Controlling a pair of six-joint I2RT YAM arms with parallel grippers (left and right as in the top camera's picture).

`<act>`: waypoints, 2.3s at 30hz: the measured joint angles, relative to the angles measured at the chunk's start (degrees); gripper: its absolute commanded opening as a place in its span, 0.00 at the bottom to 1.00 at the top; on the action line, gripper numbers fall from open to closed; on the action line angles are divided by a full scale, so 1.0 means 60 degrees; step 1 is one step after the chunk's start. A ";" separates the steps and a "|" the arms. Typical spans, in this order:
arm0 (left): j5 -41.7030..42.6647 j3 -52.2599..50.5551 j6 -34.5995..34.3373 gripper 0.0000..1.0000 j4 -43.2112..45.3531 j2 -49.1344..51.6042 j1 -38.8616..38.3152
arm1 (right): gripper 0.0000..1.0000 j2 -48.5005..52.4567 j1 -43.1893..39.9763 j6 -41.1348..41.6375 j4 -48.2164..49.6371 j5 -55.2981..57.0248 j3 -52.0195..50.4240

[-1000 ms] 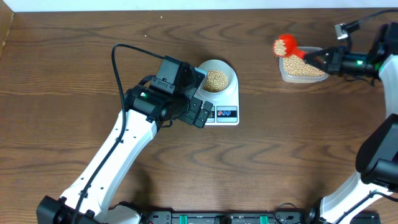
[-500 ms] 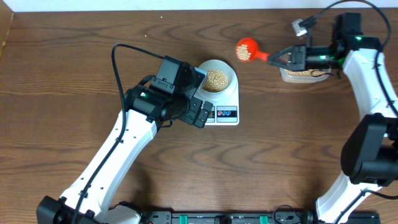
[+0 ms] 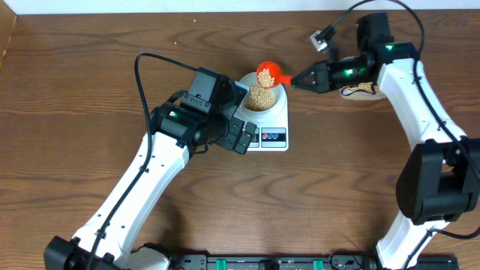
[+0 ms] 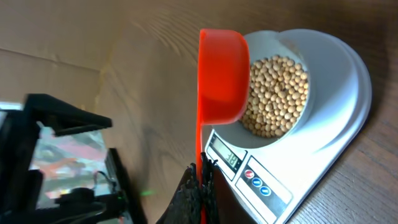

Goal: Scoop item into bowl and weigh 50g on scale
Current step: 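Scoop soybeans and carry the scoop with the right gripper over the bowl, then tilt the scoop slowly with the right gripper, trickling soybeans into the bowl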

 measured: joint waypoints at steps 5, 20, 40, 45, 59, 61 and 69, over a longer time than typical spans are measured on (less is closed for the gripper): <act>0.0000 0.0000 0.0000 1.00 0.0000 0.0000 0.0000 | 0.01 0.0000 0.0495 0.0025 0.0007 0.0765 0.0000; 0.0004 0.0000 0.0000 1.00 0.0000 0.0000 0.0000 | 0.01 -0.0022 0.0976 0.0029 -0.0062 0.2641 0.0000; 0.0004 0.0000 0.0000 1.00 0.0000 0.0000 0.0000 | 0.01 -0.0539 0.2175 -0.0441 -0.0069 0.5064 0.0000; 0.0004 0.0000 0.0000 1.00 0.0000 0.0000 0.0000 | 0.01 -0.0637 0.2178 -0.0579 -0.0062 0.5260 0.0000; 0.0004 0.0000 0.0000 0.99 0.0000 0.0000 0.0000 | 0.01 -0.0699 0.2189 -0.0812 -0.0040 0.5450 0.0000; 0.0000 0.0000 0.0000 1.00 0.0000 0.0000 0.0000 | 0.01 -0.0699 0.2215 -0.0841 -0.0036 0.5453 0.0000; 0.0004 0.0000 0.0000 1.00 0.0000 0.0000 0.0000 | 0.01 -0.0703 0.2273 -0.1089 0.0062 0.5453 0.0000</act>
